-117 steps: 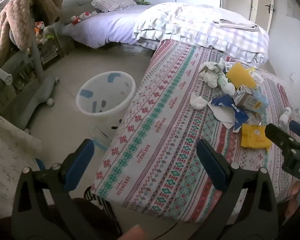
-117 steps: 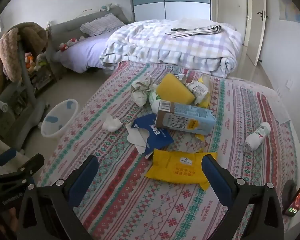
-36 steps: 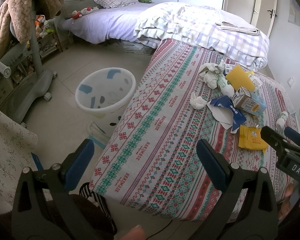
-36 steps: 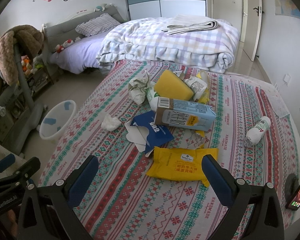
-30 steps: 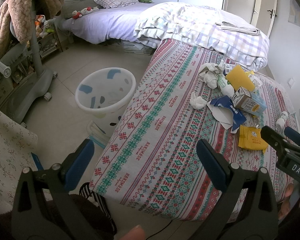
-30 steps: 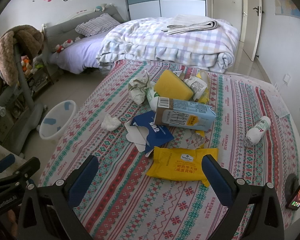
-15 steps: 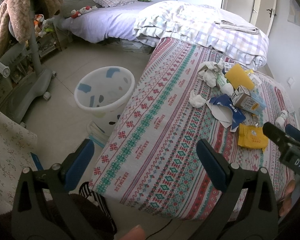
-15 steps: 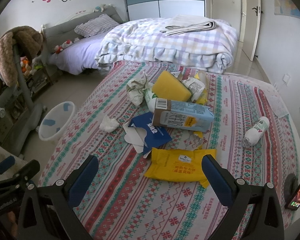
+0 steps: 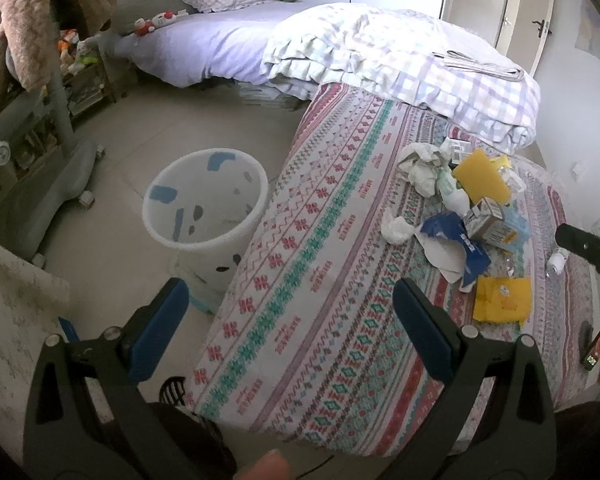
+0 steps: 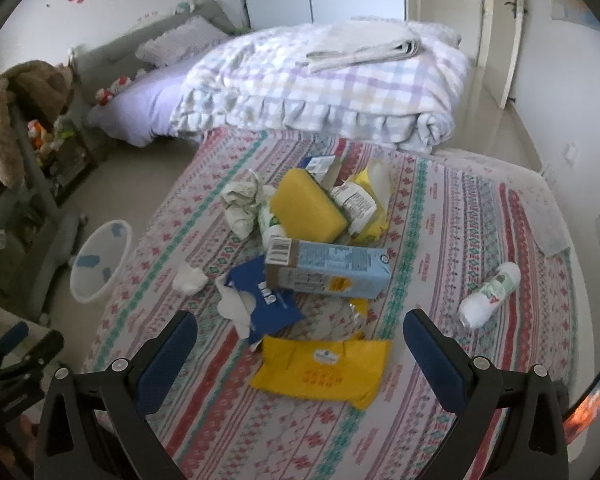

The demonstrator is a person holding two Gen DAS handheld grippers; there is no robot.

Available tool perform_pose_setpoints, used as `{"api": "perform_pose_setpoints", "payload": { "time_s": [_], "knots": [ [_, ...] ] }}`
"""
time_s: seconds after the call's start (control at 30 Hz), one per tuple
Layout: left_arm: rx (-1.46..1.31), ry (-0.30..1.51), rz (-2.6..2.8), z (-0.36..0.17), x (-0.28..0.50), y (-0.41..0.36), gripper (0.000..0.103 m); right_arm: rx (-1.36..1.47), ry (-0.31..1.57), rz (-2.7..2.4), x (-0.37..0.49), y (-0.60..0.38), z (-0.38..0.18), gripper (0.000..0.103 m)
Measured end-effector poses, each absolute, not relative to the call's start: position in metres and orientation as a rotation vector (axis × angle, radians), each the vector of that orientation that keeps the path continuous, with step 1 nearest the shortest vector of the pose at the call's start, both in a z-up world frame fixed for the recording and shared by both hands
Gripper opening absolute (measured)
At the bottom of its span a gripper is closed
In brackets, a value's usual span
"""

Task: Collect trash
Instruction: 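Grasp the blue-and-white milk carton with the right gripper while the left gripper grasps a white tissue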

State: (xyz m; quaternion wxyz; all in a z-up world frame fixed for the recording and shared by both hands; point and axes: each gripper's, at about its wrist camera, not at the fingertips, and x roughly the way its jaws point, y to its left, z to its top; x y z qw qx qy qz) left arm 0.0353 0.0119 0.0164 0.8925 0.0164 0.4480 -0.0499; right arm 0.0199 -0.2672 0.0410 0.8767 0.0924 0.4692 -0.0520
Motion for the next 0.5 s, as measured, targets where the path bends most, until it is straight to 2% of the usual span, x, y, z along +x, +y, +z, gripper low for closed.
{"api": "perform_pose_setpoints", "payload": {
  "time_s": [0.33, 0.5],
  "knots": [
    [0.078, 0.974, -0.113, 0.008, 0.059, 0.009, 0.101, 0.105, 1.054, 0.071, 0.089, -0.292, 0.006, 0.103],
    [0.106, 1.012, -0.106, -0.003, 0.067, 0.004, 0.101, 0.032, 1.091, 0.129, 0.110, -0.295, -0.017, 0.099]
  ]
}}
